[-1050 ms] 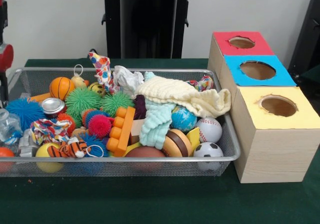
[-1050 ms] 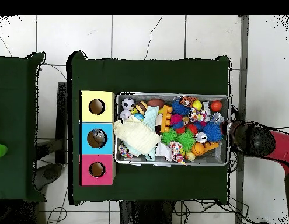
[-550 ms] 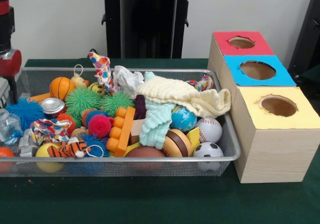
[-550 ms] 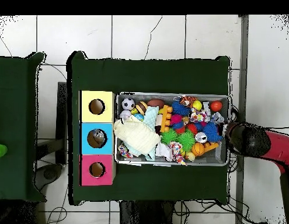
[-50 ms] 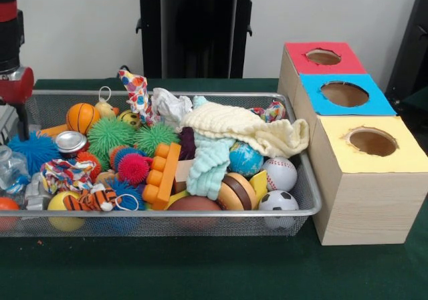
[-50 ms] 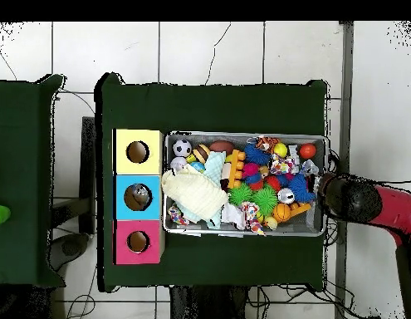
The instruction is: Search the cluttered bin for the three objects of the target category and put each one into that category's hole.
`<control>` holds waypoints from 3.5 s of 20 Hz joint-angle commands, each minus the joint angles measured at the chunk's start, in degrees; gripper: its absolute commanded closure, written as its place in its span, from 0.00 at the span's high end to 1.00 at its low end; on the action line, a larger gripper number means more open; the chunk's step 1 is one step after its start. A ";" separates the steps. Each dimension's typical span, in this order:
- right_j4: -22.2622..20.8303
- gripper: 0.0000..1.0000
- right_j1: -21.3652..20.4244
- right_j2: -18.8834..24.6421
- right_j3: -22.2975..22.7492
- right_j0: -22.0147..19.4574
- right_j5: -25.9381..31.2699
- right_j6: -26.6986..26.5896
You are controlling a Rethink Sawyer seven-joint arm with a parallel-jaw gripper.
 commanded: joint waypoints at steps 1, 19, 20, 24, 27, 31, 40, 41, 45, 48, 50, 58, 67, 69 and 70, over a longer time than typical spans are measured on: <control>0.84 1.00 1.07 3.18 3.70 2.20 2.47 -6.42; 0.75 1.00 0.60 1.80 2.87 3.73 2.55 -5.96; 0.56 1.00 0.48 1.65 2.70 3.72 2.64 -6.22; -0.52 1.00 0.19 1.07 2.01 3.66 2.99 -7.60; -1.09 1.00 0.05 0.82 1.52 3.51 3.22 -8.38; -1.51 1.00 0.59 0.78 0.71 3.08 3.03 -9.00; -1.67 1.00 2.85 1.42 -1.29 2.71 2.89 -9.85; -1.65 1.00 3.01 1.59 -1.42 2.50 2.84 -10.11; -1.89 1.00 3.49 1.81 -2.42 2.21 3.10 -11.03; -1.85 1.00 3.89 2.07 -2.96 2.03 3.36 -11.58; -2.00 1.00 3.99 2.09 -2.72 1.71 3.09 -11.82; -1.58 1.00 3.38 2.42 -3.76 0.96 5.26 -13.78; -1.03 1.00 5.21 3.76 -4.05 0.38 4.68 -13.89; -0.74 1.00 5.47 4.12 -3.77 0.49 4.46 -13.55; -0.65 1.00 5.37 4.17 -3.59 0.62 4.54 -13.36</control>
